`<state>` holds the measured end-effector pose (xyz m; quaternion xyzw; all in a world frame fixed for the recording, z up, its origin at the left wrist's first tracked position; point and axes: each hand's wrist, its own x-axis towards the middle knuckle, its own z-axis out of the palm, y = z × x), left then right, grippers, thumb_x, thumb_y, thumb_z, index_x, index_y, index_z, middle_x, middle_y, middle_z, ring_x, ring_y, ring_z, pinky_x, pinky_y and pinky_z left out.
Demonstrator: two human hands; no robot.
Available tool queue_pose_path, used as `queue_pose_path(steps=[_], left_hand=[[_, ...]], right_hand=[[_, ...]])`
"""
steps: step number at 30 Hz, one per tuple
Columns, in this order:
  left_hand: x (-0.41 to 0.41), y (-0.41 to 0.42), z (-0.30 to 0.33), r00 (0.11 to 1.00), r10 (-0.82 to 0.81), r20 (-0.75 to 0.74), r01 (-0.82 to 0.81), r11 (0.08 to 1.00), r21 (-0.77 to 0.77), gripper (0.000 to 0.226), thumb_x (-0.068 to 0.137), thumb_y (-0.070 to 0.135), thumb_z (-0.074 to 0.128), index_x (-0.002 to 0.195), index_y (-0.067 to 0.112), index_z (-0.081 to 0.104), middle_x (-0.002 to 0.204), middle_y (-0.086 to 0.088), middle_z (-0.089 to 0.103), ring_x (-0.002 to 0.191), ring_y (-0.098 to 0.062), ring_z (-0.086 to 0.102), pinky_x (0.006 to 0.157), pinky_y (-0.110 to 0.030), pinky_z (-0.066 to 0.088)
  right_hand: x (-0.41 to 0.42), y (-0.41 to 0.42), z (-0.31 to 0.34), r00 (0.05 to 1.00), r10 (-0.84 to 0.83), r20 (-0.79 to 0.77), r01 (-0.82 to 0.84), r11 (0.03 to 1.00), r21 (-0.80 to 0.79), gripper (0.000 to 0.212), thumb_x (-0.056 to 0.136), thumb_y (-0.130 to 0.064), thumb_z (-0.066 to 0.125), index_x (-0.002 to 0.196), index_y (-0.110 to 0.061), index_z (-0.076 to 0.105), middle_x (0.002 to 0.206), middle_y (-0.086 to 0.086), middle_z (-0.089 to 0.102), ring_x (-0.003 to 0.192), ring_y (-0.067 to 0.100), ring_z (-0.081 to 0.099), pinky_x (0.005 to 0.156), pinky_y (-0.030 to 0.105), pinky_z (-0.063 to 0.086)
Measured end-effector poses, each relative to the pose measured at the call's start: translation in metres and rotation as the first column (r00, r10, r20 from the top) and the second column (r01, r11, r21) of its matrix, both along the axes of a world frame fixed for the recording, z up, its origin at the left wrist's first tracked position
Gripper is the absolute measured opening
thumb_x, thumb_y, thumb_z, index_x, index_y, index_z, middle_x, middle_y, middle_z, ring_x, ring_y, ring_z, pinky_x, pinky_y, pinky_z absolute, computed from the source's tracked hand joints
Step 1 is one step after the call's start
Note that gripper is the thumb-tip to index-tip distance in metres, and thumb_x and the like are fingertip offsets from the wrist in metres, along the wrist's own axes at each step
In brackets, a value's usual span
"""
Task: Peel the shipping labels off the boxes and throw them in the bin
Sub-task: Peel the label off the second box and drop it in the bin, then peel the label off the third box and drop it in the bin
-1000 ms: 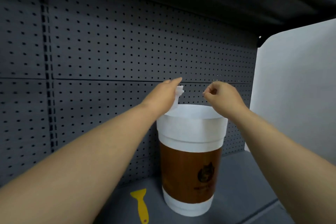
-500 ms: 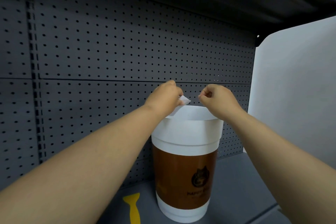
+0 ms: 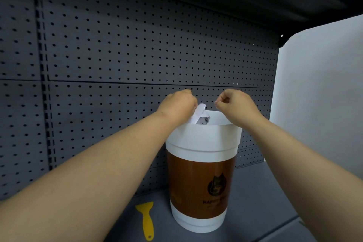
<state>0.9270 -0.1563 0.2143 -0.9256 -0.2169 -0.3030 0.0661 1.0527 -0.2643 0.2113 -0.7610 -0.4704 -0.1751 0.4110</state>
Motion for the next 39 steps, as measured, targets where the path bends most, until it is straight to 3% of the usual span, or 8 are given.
queue_pose_path(steps=[8,18,26,31,33,36,39], left_hand=[[-0.003,0.005,-0.001,0.998,-0.063,0.026,0.063,0.998,0.011,0.009,0.088,0.011,0.052,0.093,0.012,0.059,0.106,-0.005,0.057,0.097,-0.025,0.055,0.079,-0.03,0.037],[-0.017,0.012,-0.002,0.998,-0.043,0.051,0.041,0.998,0.04,0.017,0.09,0.022,0.047,0.098,0.013,0.06,0.108,-0.005,0.057,0.092,-0.023,0.054,0.079,-0.031,0.036],[-0.084,0.044,-0.006,0.99,0.117,0.077,-0.123,0.99,0.073,0.025,0.093,0.031,0.047,0.099,0.012,0.061,0.106,-0.009,0.058,0.093,-0.027,0.056,0.079,-0.035,0.038],[-0.166,0.068,-0.025,0.962,0.271,0.041,-0.273,0.961,0.041,0.028,0.094,0.035,0.045,0.1,0.012,0.06,0.107,-0.009,0.059,0.093,-0.027,0.057,0.082,-0.037,0.043],[-0.203,0.077,-0.036,0.943,0.331,0.022,-0.331,0.943,0.026,0.027,0.095,0.034,0.044,0.102,0.012,0.06,0.108,-0.01,0.059,0.093,-0.028,0.057,0.081,-0.037,0.045],[-0.256,0.088,-0.056,0.912,0.411,-0.009,-0.411,0.911,-0.02,0.027,0.095,0.033,0.045,0.103,0.012,0.06,0.109,-0.01,0.059,0.093,-0.027,0.057,0.078,-0.035,0.045],[-0.305,0.097,-0.079,0.872,0.487,-0.054,-0.489,0.87,-0.055,0.027,0.095,0.032,0.045,0.104,0.012,0.06,0.108,-0.01,0.06,0.091,-0.027,0.057,0.075,-0.035,0.046]], right_hand=[[-0.002,0.001,-0.002,1.0,-0.001,-0.017,0.001,1.0,-0.002,0.013,0.086,-0.024,0.052,0.079,-0.017,0.059,0.074,-0.013,0.057,0.064,0.006,0.05,0.053,0.024,0.041],[-0.02,0.006,0.002,0.999,0.042,0.008,-0.042,0.999,0.021,0.012,0.086,-0.022,0.052,0.08,-0.015,0.06,0.069,-0.013,0.054,0.062,0.006,0.049,0.052,0.025,0.041],[-0.076,0.038,0.003,0.98,0.181,0.081,-0.183,0.983,0.02,0.012,0.088,-0.023,0.052,0.08,-0.016,0.058,0.07,-0.011,0.054,0.062,0.009,0.05,0.055,0.027,0.043],[-0.133,0.076,-0.012,0.936,0.335,0.105,-0.332,0.942,-0.045,0.013,0.089,-0.023,0.053,0.084,-0.013,0.059,0.07,-0.01,0.052,0.065,0.011,0.05,0.057,0.028,0.039],[-0.159,0.095,-0.022,0.92,0.382,0.09,-0.376,0.923,-0.079,0.013,0.089,-0.023,0.052,0.086,-0.013,0.061,0.073,-0.007,0.054,0.069,0.015,0.051,0.059,0.028,0.039],[-0.202,0.122,-0.041,0.892,0.45,0.047,-0.44,0.887,-0.138,0.015,0.09,-0.023,0.052,0.088,-0.012,0.062,0.073,-0.006,0.054,0.061,0.011,0.049,0.051,0.025,0.038],[-0.245,0.148,-0.064,0.857,0.515,-0.001,-0.504,0.838,-0.209,0.017,0.091,-0.023,0.05,0.09,-0.01,0.062,0.084,0.002,0.062,0.071,0.018,0.056,0.059,0.03,0.043]])
